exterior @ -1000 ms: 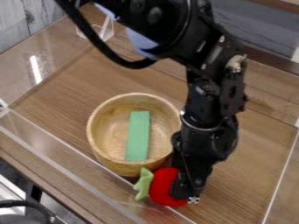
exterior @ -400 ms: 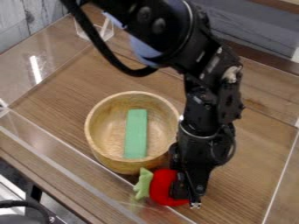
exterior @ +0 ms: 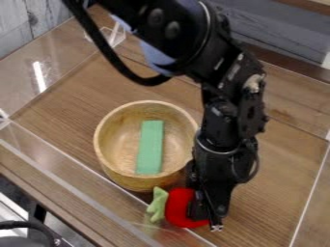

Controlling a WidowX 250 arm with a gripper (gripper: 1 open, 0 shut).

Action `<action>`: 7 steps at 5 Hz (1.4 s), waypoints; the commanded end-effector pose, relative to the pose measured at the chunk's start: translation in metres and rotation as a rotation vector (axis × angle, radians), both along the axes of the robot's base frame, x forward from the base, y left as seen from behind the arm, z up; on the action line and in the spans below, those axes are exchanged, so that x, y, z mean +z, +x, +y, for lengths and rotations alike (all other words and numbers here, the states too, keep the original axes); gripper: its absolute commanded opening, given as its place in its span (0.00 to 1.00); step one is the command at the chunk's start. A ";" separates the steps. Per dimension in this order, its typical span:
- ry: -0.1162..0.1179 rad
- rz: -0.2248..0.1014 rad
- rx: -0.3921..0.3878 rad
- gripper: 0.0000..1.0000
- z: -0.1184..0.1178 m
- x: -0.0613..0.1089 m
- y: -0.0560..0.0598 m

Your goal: Move the red object to the left side of the table

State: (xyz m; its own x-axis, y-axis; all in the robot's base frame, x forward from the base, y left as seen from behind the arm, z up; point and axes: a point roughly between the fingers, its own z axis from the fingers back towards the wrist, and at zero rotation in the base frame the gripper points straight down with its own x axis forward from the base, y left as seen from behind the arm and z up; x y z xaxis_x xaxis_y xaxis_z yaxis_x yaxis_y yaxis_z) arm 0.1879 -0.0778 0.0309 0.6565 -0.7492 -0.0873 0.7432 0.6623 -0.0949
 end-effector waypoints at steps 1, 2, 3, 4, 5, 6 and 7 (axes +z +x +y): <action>-0.002 -0.020 -0.069 0.00 0.001 0.014 -0.003; -0.001 -0.019 -0.093 0.00 0.013 0.016 0.002; 0.001 -0.013 -0.114 0.00 0.025 0.017 0.007; 0.004 -0.013 -0.022 0.00 0.027 0.019 0.003; 0.009 -0.021 0.070 0.00 0.030 0.025 0.000; 0.013 -0.035 0.045 0.00 0.031 0.022 0.001; 0.015 -0.042 0.019 0.00 0.032 0.017 0.001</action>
